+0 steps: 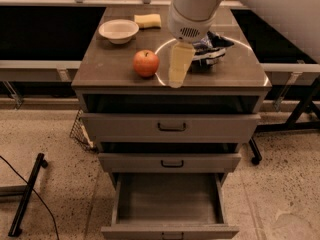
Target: Place apple into bottom drawer
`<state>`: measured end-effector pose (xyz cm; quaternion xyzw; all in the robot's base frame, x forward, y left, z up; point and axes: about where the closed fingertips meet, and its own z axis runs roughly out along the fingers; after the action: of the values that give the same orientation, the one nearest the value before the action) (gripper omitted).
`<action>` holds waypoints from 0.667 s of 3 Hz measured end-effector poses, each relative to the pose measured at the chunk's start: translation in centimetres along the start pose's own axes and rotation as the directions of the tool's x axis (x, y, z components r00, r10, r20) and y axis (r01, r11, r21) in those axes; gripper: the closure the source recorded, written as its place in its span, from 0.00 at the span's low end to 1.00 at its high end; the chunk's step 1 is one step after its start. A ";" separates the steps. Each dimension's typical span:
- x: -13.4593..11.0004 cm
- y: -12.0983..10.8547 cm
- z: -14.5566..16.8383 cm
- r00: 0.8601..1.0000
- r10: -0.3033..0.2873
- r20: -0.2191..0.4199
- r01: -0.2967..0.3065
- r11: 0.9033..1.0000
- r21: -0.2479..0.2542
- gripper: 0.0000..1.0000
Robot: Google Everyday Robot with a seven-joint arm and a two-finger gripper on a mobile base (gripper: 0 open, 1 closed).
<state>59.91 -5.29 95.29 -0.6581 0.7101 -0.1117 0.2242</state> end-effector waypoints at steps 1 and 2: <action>-1.9 -2.0 1.4 0.999 -0.040 0.017 0.040 0.999 0.005 0.00; -4.8 -5.6 2.3 0.997 -0.034 0.075 0.030 0.998 0.053 0.00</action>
Offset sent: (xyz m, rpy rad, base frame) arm 0.1041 0.0724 0.0309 0.1136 -0.1243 0.0656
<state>66.09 -0.85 96.67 -0.6673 0.6871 -0.1085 0.2661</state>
